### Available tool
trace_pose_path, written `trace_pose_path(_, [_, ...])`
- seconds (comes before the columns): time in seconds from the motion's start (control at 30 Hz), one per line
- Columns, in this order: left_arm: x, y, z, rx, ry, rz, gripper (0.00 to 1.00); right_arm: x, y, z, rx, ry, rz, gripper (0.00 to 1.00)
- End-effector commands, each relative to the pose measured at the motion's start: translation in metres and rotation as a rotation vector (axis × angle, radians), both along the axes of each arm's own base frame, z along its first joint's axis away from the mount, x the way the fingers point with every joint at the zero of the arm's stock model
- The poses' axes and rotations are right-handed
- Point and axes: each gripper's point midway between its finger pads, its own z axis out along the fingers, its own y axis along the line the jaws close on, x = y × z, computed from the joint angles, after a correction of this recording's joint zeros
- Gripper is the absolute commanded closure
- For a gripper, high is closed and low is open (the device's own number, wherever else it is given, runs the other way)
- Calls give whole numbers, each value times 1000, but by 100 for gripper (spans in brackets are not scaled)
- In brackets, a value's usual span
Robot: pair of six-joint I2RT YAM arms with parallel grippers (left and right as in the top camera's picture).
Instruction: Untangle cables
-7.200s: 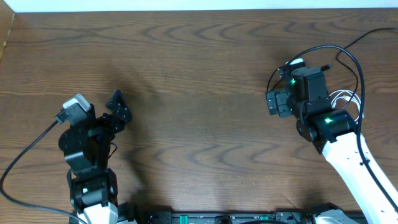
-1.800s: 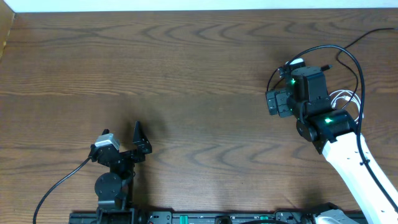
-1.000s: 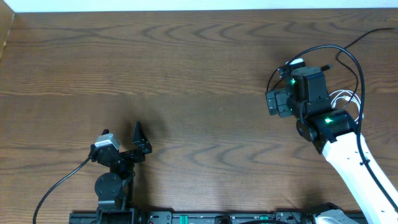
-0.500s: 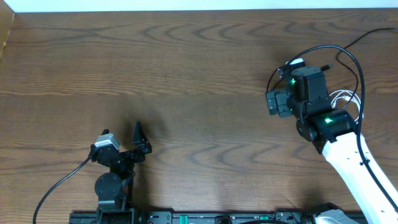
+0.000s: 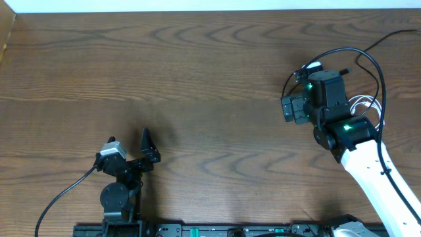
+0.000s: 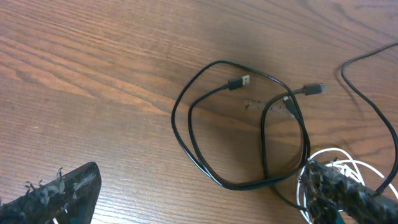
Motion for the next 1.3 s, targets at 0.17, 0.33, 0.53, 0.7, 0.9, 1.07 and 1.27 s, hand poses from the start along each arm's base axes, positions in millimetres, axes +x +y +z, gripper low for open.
trace_pose_path(0.17, [-1,5,-18,21,58,28,1,1,-1,-1,4,3,-6,1])
trace_pose_path(0.33, [-1,5,-18,21,58,28,1,0,-1,5,9,-12,-6,1])
trace_pose_path(0.53, [-1,5,-18,21,58,28,2,-2,-1,12,16,-34,-6,1])
trace_pose_path(0.7, [-1,5,-18,21,58,28,2,-2,-1,12,15,-34,-6,1])
trace_pose_path(0.9, [-1,5,-18,21,58,28,1,-2,-1,12,15,-33,-6,1])
trace_pose_path(1.07, [-1,5,-18,21,58,28,1,-2,-1,12,15,-33,-6,1])
trace_pose_path(1.27, [-1,5,-18,21,58,28,1,-2,-1,12,15,-34,-6,1])
